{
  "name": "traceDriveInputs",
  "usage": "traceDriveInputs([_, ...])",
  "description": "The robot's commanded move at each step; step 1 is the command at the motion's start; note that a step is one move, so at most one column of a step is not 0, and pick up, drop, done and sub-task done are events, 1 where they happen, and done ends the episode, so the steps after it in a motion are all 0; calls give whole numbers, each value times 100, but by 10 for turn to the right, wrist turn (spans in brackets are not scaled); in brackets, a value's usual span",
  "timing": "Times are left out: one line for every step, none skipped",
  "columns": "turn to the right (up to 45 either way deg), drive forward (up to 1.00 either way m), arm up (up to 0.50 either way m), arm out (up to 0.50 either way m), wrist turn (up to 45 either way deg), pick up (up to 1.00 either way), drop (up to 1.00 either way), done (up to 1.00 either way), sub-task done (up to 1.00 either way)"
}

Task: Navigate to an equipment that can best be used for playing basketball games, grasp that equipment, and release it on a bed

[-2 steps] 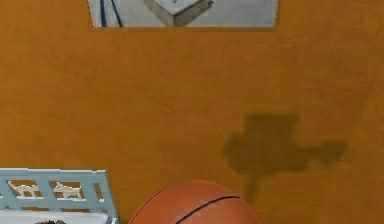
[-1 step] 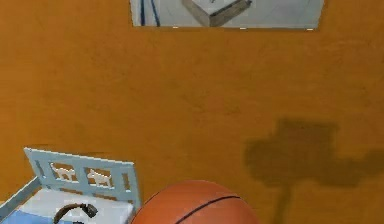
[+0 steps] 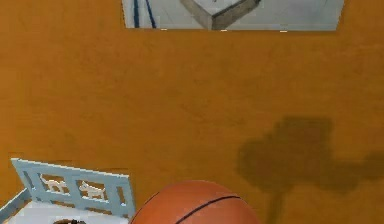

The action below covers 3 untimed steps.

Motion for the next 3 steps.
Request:
traceDriveInputs([-450, 0, 0, 0, 0, 0, 0, 0, 0])
traceDriveInputs([-450, 0, 0, 0, 0, 0, 0, 0, 0])
traceDriveInputs([-450, 0, 0, 0, 0, 0, 0, 0, 0])
